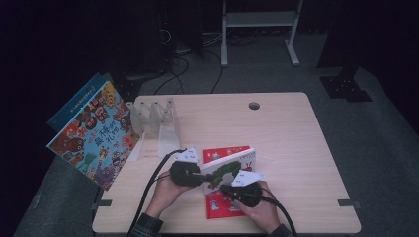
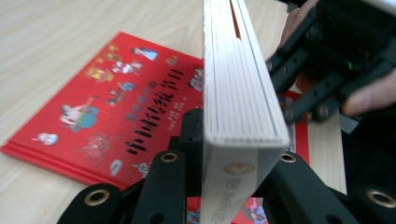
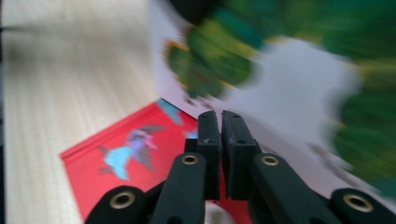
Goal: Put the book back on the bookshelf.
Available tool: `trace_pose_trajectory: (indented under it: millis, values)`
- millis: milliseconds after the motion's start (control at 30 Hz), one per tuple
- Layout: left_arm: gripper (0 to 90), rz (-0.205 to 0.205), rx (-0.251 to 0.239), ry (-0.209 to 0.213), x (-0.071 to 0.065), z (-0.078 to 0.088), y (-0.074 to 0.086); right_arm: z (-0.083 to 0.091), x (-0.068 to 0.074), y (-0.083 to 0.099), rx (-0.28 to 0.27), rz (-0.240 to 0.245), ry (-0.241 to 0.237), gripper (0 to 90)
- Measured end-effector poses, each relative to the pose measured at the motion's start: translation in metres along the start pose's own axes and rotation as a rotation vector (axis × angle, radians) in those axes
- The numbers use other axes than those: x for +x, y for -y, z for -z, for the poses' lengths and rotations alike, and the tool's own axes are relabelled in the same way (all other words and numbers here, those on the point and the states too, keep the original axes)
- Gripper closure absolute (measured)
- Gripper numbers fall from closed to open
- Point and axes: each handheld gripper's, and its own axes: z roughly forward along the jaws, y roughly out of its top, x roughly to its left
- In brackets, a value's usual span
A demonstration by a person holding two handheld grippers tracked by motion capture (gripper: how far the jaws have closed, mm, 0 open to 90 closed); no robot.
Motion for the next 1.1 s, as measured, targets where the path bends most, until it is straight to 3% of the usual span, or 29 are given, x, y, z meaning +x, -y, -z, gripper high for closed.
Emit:
trace_pose_trajectory:
  millis: [233, 433, 600, 733, 933, 1100]
  values:
    - [75.2, 0.021, -0.029, -0.055, 0.007, 0.018, 0.002, 0.034, -0.041, 0.012, -0.042, -0.08, 0.133, 75.2]
    - [75.2, 0.037, -0.058, -0.08, 0.012, 0.031, 0.005, 0.056, -0.08, 0.028, -0.037, -0.16, 0.269, 61.2]
    - [75.3, 0.051, -0.071, -0.09, 0.015, 0.041, 0.006, 0.065, -0.108, 0.044, -0.008, -0.241, 0.338, 51.1]
    - [75.3, 0.065, -0.092, -0.11, 0.017, 0.052, 0.008, 0.066, -0.12, 0.052, 0.032, -0.281, 0.37, 47.2]
    - [75.3, 0.1, -0.134, -0.132, 0.023, 0.076, 0.015, 0.066, -0.13, 0.059, 0.055, -0.3, 0.419, 43.6]
    - [75.2, 0.125, -0.171, -0.163, 0.027, 0.097, 0.024, 0.068, -0.136, 0.061, 0.068, -0.319, 0.461, 32.3]
